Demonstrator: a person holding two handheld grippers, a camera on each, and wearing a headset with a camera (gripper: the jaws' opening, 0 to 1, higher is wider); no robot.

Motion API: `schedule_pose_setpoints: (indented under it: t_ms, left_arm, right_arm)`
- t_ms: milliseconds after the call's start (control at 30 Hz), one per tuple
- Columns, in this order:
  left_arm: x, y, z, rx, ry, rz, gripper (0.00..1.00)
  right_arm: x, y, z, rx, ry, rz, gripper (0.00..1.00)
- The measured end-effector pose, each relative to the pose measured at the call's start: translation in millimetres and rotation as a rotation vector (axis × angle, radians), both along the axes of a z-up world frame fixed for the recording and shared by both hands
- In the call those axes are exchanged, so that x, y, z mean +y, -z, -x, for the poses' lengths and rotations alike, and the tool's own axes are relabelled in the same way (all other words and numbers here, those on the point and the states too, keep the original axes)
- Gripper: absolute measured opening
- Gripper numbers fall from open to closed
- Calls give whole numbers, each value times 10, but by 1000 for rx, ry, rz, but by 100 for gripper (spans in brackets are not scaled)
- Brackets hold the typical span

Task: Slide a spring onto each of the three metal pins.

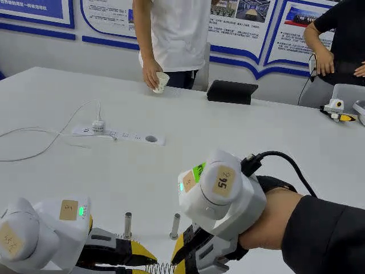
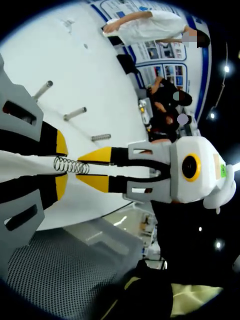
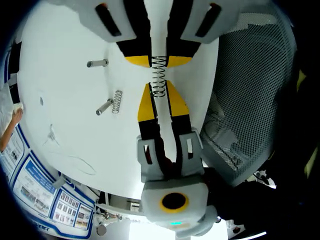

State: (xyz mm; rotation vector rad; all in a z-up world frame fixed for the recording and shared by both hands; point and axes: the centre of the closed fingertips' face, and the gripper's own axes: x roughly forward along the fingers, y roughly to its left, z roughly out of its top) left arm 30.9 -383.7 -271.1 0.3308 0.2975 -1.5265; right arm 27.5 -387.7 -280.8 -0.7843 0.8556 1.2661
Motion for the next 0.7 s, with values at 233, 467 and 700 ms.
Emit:
schedule_pose_setpoints:
  t_ms: [233,467,700]
  left_arm:
    - [-13,-6,51,7,22,9,11]
    - [-25,-44,70,15,27,25,10]
    - [-45,-103,81,31,27,52,10]
  right_arm:
    - [-14,12,-7,6,4,-3,12]
    - [-30,67,-5,21,12,-12,13]
    - [-46,109,1,34,23,-17,13]
